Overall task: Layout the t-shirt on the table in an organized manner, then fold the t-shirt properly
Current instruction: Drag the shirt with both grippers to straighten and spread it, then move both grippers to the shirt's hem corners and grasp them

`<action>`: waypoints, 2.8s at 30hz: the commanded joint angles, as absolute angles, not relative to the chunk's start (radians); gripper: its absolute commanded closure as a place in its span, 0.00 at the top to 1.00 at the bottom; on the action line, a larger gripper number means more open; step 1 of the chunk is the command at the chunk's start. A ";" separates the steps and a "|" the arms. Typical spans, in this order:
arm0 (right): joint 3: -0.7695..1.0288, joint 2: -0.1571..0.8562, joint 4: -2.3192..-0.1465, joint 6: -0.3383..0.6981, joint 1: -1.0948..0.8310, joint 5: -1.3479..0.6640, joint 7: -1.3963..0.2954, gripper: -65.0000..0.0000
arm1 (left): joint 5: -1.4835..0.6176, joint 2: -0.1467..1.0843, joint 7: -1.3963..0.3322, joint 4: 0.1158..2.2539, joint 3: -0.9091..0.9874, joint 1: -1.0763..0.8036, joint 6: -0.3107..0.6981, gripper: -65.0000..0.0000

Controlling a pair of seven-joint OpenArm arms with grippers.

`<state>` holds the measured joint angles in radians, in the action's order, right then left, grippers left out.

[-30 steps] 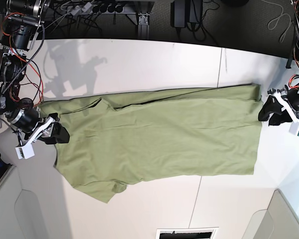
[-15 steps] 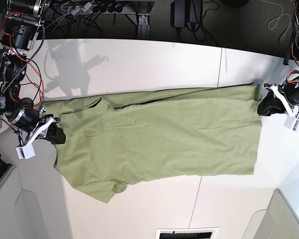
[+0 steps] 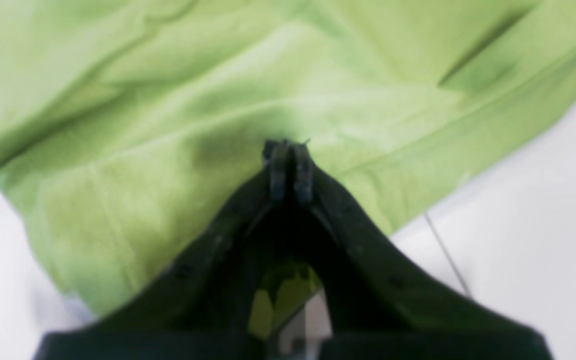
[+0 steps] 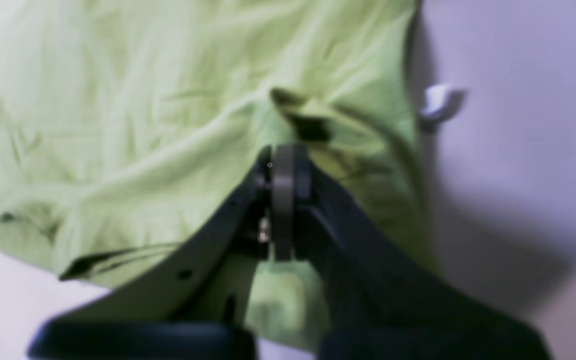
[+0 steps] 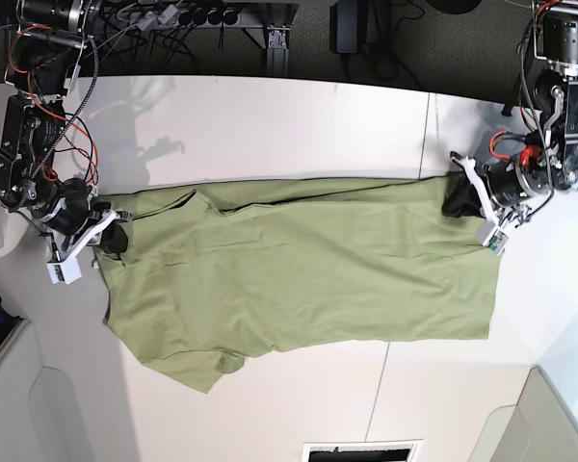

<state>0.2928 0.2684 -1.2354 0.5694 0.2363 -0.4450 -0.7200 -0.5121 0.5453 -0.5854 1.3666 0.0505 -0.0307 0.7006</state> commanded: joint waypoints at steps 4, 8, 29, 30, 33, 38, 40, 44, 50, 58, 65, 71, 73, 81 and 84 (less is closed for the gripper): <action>0.245 0.289 -1.245 0.572 0.240 -0.418 -0.718 0.00 | -0.508 0.562 -0.585 1.316 0.025 0.016 0.698 0.00; 0.238 0.307 -1.245 0.572 0.215 -0.431 -0.757 0.00 | -0.511 0.562 -0.614 1.316 0.004 0.013 0.698 0.00; 0.261 0.482 -1.663 0.564 -0.241 -0.569 -0.854 0.00 | -0.608 0.604 -0.704 1.781 0.015 -0.405 0.698 0.00; 0.270 0.482 -1.673 0.564 -0.250 -0.569 -0.854 0.00 | -0.607 0.604 -0.704 1.784 0.015 -0.405 0.698 0.00; 0.297 0.482 -1.680 0.564 -0.258 -0.569 -0.854 0.00 | -0.594 0.604 -0.704 1.784 0.015 -0.396 0.698 0.00; 0.344 0.482 -1.680 0.565 -0.240 -0.584 -0.846 0.00 | -0.564 0.604 -0.704 1.784 0.015 -0.385 0.698 0.00; 0.348 0.484 -1.680 0.565 -0.231 -0.584 -0.845 0.00 | -0.564 0.604 -0.704 1.784 0.015 -0.382 0.698 0.00; 0.348 0.485 -1.680 0.565 -0.221 -0.611 -0.845 0.00 | -0.566 0.604 -0.700 1.807 0.015 -0.382 0.698 0.14; 0.353 0.484 -1.686 0.565 -0.169 -0.673 -0.845 0.00 | -0.587 0.605 -0.700 1.917 0.015 -0.341 0.698 0.26; 0.365 0.484 -1.690 0.544 -0.035 -0.622 -0.841 0.00 | -0.587 0.604 -0.661 1.874 0.027 -0.159 0.698 0.32; 0.365 0.484 -1.505 0.484 0.155 -0.530 -0.743 0.21 | -0.603 0.604 -0.624 1.480 0.027 0.118 0.698 0.55; 0.365 0.484 -1.208 0.486 0.376 -0.503 -0.722 0.41 | -0.654 0.600 -0.624 1.111 0.027 0.340 0.698 0.55; 0.365 0.484 -1.110 0.486 0.440 -0.480 -0.710 0.49 | -0.655 0.595 -0.624 1.008 0.027 0.389 0.698 0.55; 0.364 0.480 -0.785 0.527 0.605 -0.441 -0.681 0.48 | -0.654 0.576 -0.625 0.814 0.027 0.463 0.698 0.55; 0.339 0.473 -0.751 0.538 0.603 -0.442 -0.681 0.48 | -0.654 0.562 -0.636 0.814 0.027 0.463 0.698 0.55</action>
<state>0.3382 0.4599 -0.7372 0.5209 0.5755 -0.4278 -0.6994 -0.6376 0.5465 -0.6502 0.8017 0.0200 0.4351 0.6891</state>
